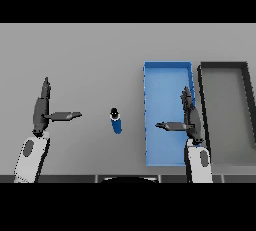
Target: Pick up the blue pipe and place it into the blue bin.
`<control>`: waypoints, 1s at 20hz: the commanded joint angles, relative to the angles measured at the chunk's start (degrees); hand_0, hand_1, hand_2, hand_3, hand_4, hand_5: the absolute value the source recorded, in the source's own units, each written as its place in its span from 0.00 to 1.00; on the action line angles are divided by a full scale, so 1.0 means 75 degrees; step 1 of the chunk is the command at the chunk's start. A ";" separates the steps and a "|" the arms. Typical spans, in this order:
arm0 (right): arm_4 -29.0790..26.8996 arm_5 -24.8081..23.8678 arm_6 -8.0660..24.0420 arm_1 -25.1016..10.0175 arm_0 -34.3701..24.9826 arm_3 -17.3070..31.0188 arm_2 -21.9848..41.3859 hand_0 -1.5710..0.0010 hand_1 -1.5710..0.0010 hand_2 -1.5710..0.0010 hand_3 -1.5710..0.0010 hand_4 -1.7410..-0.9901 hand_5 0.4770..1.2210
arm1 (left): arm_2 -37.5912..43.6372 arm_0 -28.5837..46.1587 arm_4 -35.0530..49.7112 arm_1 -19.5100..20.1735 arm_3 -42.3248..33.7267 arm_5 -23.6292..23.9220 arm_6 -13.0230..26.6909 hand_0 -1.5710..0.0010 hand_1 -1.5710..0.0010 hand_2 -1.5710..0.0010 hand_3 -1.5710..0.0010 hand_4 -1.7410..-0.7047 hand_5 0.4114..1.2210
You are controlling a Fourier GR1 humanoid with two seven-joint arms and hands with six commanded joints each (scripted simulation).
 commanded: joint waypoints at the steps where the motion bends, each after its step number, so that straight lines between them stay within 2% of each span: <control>1: -0.0019 0.0002 0.0013 -0.0022 -0.0018 0.0012 -0.0024 1.00 1.00 1.00 1.00 0.71 0.20 | -0.0013 -0.0020 -0.0012 -0.0021 0.0001 0.0017 -0.0019 1.00 1.00 1.00 1.00 0.75 0.22; 6: -0.0188 0.0145 -0.0011 -0.0223 -0.0166 0.0163 -0.0221 1.00 1.00 1.00 1.00 0.71 0.20 | -0.0130 -0.0247 -0.0137 -0.0206 0.0095 0.0164 0.0124 1.00 1.00 1.00 1.00 0.75 0.22; 7: 0.0370 0.0223 -0.0602 -0.0742 0.0095 -0.0080 -0.0043 1.00 1.00 1.00 1.00 0.71 0.20 | -0.0321 -0.0034 -0.0202 0.0275 0.0092 -0.0592 -0.0398 1.00 1.00 1.00 1.00 0.75 0.22; 8: 0.0708 0.0264 -0.1005 -0.1014 0.0329 -0.0274 0.0093 1.00 1.00 1.00 1.00 0.72 0.20 | -0.0403 0.0092 -0.0255 0.0620 0.0164 -0.1073 -0.0716 1.00 1.00 1.00 1.00 0.75 0.22; 9: 0.0897 0.0291 -0.1100 -0.1214 0.0483 -0.0532 0.0172 1.00 1.00 1.00 1.00 0.72 0.20 | -0.0460 0.0177 -0.0269 0.0829 0.0212 -0.1409 -0.0924 1.00 1.00 1.00 1.00 0.75 0.22; 11: 0.1040 0.0389 -0.1069 -0.1355 0.0577 -0.0606 0.0270 1.00 1.00 1.00 1.00 0.73 0.20 | -0.0550 0.0162 -0.0308 0.0980 0.0289 -0.1717 -0.1040 1.00 1.00 1.00 1.00 0.75 0.22; 13: 0.1077 0.0402 -0.1110 -0.1292 0.0769 -0.0792 0.0370 1.00 1.00 1.00 1.00 0.71 0.20 | -0.0591 0.0149 -0.0273 0.1009 0.0288 -0.1864 -0.1084 1.00 1.00 1.00 1.00 0.75 0.23; 16: 0.1124 0.0392 -0.0814 -0.1296 0.0617 -0.0782 0.0409 1.00 1.00 1.00 1.00 0.73 0.19 | -0.0711 0.0354 -0.0052 0.1281 -0.0054 -0.2477 -0.1366 1.00 1.00 1.00 1.00 0.74 0.21; 20: 0.1149 0.0429 -0.0931 -0.1382 0.0561 -0.0724 0.0392 1.00 1.00 1.00 1.00 0.75 0.19 | -0.1249 0.0578 -0.0069 0.1538 -0.0704 -0.3144 -0.1063 1.00 1.00 1.00 1.00 0.67 0.15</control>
